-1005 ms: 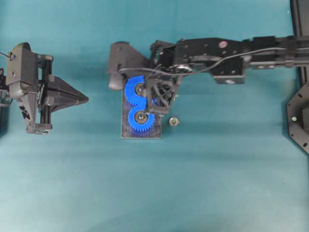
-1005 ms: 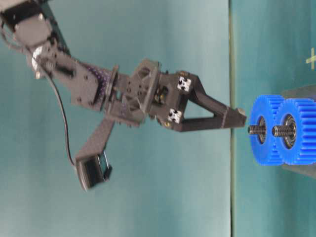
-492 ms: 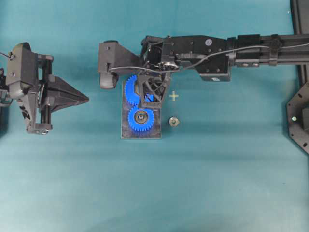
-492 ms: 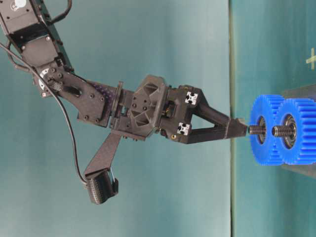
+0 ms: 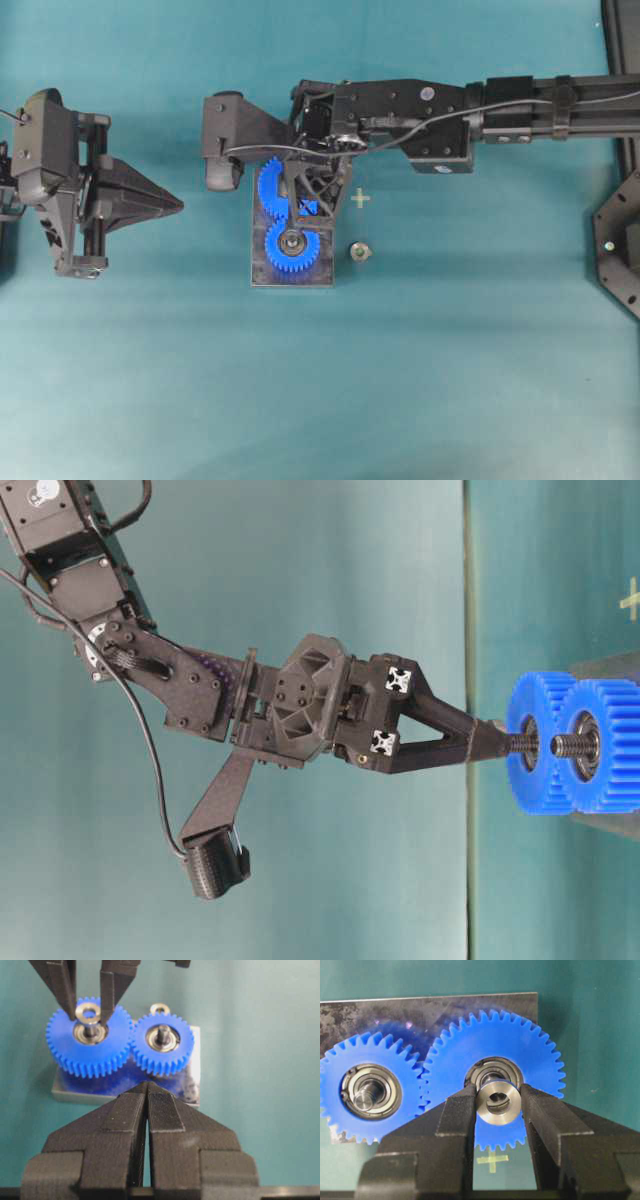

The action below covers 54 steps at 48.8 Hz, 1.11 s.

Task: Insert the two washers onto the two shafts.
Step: 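Lower the washer onto the upper gear shaft and open the right gripper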

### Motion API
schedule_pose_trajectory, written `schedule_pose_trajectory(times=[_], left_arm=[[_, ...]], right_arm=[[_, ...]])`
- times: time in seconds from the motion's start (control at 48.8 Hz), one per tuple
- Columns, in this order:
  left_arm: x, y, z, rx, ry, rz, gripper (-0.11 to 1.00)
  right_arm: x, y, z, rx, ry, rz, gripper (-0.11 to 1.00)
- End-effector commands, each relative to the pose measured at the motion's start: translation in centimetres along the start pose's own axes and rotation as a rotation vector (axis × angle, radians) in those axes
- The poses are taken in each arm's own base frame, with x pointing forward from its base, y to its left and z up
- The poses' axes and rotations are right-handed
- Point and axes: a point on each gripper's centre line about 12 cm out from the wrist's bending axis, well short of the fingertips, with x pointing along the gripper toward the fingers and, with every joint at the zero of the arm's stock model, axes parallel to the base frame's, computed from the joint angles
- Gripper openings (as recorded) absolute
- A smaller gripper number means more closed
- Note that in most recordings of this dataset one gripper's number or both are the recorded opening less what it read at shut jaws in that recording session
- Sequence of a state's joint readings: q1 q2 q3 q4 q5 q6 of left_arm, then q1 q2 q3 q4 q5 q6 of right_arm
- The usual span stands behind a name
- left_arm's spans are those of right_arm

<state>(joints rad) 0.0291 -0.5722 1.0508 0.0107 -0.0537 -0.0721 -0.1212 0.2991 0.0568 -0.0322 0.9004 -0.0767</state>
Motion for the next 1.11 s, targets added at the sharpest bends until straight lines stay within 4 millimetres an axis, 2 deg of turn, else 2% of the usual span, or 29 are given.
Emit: schedule_pose_trajectory(times=[0.0,0.574,0.615,0.718,0.779,0.882,1.087], left_arm=[[0.0,0.0,0.6,0.002,-0.023,0.0,0.0],[-0.1,0.0,0.6,0.001,-0.022,0.0,0.0],[-0.1,0.0,0.6,0.001,-0.022,0.0,0.0],[-0.1,0.0,0.6,0.001,-0.023,0.0,0.0],[0.0,0.0,0.6,0.001,-0.023,0.0,0.0],[-0.1,0.0,0.6,0.001,-0.025,0.0,0.0],[-0.1,0.0,0.7,0.001,-0.026,0.0,0.0]], right_arm=[[-1.3,-0.1,0.9,-0.004,-0.044,-0.003,0.29],[-0.6,-0.9,0.7,0.019,0.028,-0.001,0.31],[-0.6,-0.8,0.8,0.019,0.025,-0.001,0.37],[-0.9,-1.0,1.2,0.028,0.013,-0.003,0.67],[-1.2,-1.0,1.4,0.03,0.005,-0.004,0.81],[-2.0,-1.2,1.6,0.034,-0.013,-0.007,0.79],[-5.2,-1.3,0.9,0.042,-0.028,-0.01,0.78]])
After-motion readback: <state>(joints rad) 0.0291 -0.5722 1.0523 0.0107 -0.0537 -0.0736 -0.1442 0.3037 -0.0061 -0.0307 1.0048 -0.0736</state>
